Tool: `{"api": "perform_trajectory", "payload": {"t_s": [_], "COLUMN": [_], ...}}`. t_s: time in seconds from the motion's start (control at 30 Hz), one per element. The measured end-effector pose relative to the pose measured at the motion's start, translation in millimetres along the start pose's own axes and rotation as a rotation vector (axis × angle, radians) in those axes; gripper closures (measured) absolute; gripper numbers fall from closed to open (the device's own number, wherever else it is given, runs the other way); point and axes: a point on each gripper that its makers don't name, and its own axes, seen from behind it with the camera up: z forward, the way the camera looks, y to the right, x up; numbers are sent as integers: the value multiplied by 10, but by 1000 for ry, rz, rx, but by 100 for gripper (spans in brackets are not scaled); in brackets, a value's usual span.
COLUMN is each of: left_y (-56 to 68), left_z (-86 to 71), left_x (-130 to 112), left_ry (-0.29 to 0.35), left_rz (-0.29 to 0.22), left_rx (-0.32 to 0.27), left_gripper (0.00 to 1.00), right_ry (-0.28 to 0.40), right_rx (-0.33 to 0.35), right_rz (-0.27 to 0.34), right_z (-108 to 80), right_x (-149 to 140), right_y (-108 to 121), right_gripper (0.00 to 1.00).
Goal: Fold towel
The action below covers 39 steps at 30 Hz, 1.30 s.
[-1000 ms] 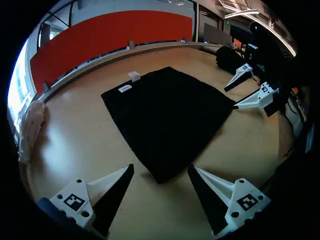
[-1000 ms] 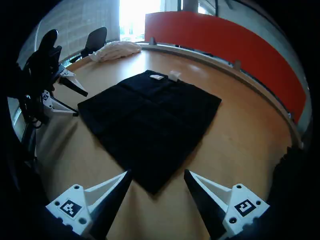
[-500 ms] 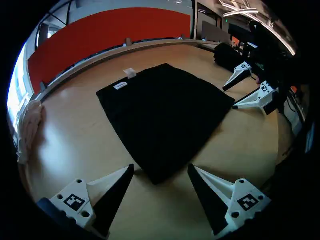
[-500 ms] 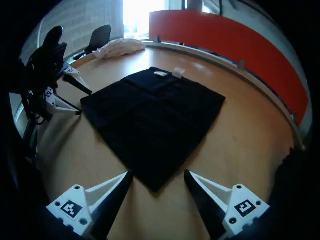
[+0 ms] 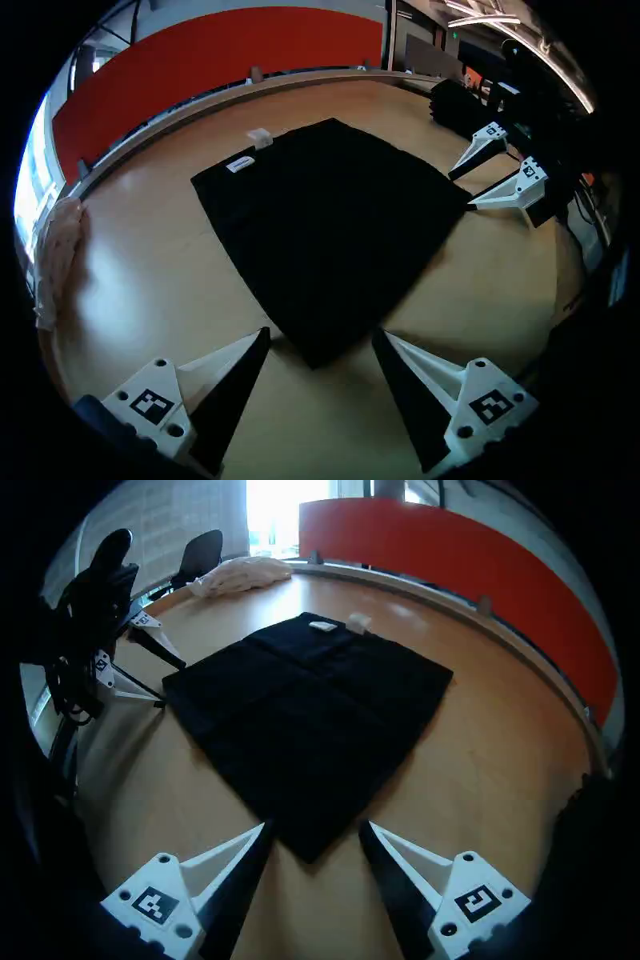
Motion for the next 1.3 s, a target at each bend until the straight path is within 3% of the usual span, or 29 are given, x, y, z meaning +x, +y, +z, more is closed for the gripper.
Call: {"api": "perform_trajectory", "payload": {"t_s": [0.1, 0.37, 0.63, 0.83, 0.9, 1.1, 1.23, 1.3], "left_y": [-21, -27, -33, -14, -7, -6, -15, -10], "left_z": [-3, -2, -5, -17, -19, -28, -31, -31], "left_x": [1, -1, 0, -5, -7, -15, -14, -14], "left_ry": [-1, -7, -12, -19, -21, -28, -30, -30], "left_rz": [-15, -9, -21, -26, -28, -36, -49, -57], "left_rx": [8, 16, 23, 27, 29, 36, 49, 55], "left_gripper": [14, 15, 23, 38, 45, 52, 77, 80], "right_ry": [0, 1, 1, 1, 0, -4, -4, -3], "right_rx": [1, 8, 30, 32, 32, 32, 30, 29], "right_rz": [-3, -12, -33, -32, -32, -29, -25, -24], "right_z": [-3, -6, -1, 5, 7, 6, 5, 4], "right_x": [0, 2, 14, 27, 30, 36, 37, 38], "right_y": [-5, -8, -65, -67, -64, -56, -56, -56], "right_gripper": [25, 27, 46, 67, 70, 76, 76, 77]}}
